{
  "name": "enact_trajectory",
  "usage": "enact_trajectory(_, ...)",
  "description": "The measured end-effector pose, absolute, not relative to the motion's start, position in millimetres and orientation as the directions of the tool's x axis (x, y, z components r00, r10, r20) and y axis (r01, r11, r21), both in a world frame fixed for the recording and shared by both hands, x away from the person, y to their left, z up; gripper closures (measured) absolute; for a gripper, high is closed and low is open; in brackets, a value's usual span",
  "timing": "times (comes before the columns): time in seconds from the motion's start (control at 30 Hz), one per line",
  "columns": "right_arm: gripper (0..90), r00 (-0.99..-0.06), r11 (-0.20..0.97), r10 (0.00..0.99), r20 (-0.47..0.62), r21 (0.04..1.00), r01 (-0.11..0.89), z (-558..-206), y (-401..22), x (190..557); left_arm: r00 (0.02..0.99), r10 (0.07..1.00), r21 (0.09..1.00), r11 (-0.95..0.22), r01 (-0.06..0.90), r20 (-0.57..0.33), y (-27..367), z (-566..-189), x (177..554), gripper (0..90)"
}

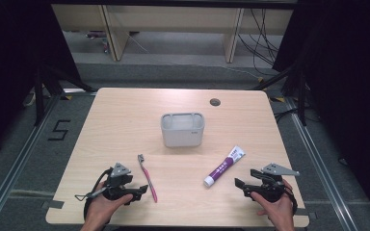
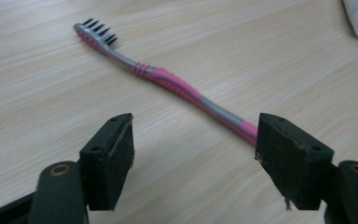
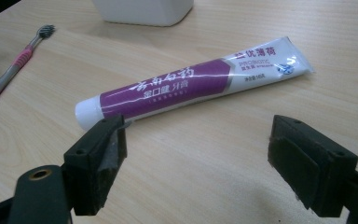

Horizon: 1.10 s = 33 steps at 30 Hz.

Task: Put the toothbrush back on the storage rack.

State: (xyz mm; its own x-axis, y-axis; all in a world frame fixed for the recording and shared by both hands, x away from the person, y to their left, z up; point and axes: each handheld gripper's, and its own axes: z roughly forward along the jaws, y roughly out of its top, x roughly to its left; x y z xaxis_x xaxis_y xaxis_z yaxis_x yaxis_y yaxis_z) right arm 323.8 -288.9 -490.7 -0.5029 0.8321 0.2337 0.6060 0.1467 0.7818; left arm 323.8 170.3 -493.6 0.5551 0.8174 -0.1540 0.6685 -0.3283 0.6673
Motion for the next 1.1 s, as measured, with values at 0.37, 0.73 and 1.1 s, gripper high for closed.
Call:
enact_trajectory(0.37, 20.6, -0.521, 0.152, 0.819, 0.24, 0.784, 0.602, -490, -290, 323, 0.554, 0.822, 0.625, -0.363, 0.691, -0.135, 147, -492, 345, 29.8)
enact_trajectory(0.73, 21.1, -0.528, 0.149, 0.811, 0.251, 0.784, 0.602, -489, -286, 321, 0.562, 0.821, 0.58, -0.413, 0.702, -0.095, 145, -492, 355, 33.5)
enact_trajectory(1.1, 22.4, -0.557, 0.189, 0.805, 0.203, 0.803, 0.566, -489, -288, 323, 0.58, 0.812, 0.57, -0.445, 0.691, -0.068, 140, -496, 358, 36.7)
